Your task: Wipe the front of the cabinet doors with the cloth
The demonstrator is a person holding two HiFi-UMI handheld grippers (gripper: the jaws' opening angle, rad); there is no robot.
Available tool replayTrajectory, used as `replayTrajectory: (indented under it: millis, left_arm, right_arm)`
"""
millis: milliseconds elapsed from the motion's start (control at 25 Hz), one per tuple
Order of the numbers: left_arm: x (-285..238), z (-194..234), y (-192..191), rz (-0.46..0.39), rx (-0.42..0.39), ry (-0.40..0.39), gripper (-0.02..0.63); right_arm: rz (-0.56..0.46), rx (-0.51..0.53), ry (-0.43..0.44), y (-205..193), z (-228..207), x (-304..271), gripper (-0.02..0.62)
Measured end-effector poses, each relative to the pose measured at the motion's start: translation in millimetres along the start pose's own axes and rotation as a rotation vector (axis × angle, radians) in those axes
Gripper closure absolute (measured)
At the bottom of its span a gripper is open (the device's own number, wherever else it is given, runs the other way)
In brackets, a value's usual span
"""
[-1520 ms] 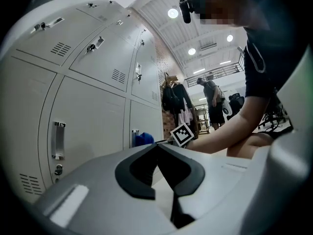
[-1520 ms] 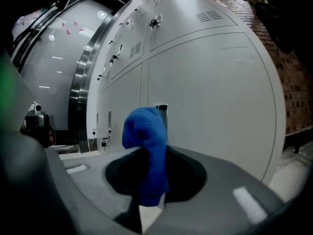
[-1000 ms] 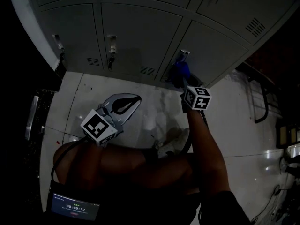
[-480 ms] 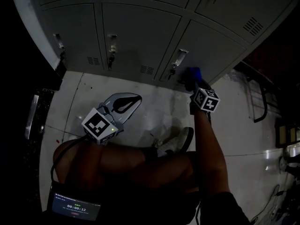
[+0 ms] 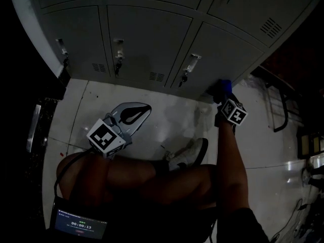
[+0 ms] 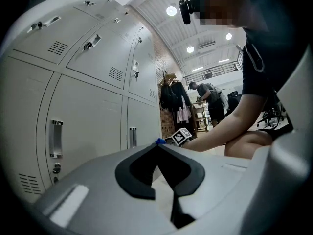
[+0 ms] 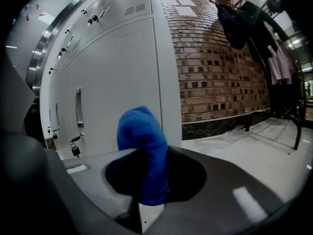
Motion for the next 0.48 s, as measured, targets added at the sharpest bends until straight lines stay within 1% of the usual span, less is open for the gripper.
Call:
replayTrajectory:
  millis: [160, 280, 360, 480]
  left_arm:
    - [-1, 1, -1, 0.0, 0.0, 0.0, 0.6]
    - [-1, 3, -2, 0.01, 0.004, 0.005, 0.6]
    - [-1, 3, -3, 0.008, -0.001, 0.009, 0.6]
    - [-1, 2, -3, 0.008, -0.002, 0.009, 0.6]
  right_arm:
    - [-0.013, -0.051, -0.033, 5, -20, 6, 0.514]
    - [-0.005, -0.101, -0.016, 1, -20, 8, 0.514]
    - [-0.001, -0.09, 0.006, 1, -10, 9, 0.514]
    - [-0.015, -0.035, 0.066, 10, 17, 12, 0.514]
Point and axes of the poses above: the fingertips, and each gripper's own axes: x backward along the fingers, z to its left, y out of its top, the point moved 6 cm from there along x, backward along the fingers, and after that the axes turned 14 degrees about -x, right-handed, at the moved point
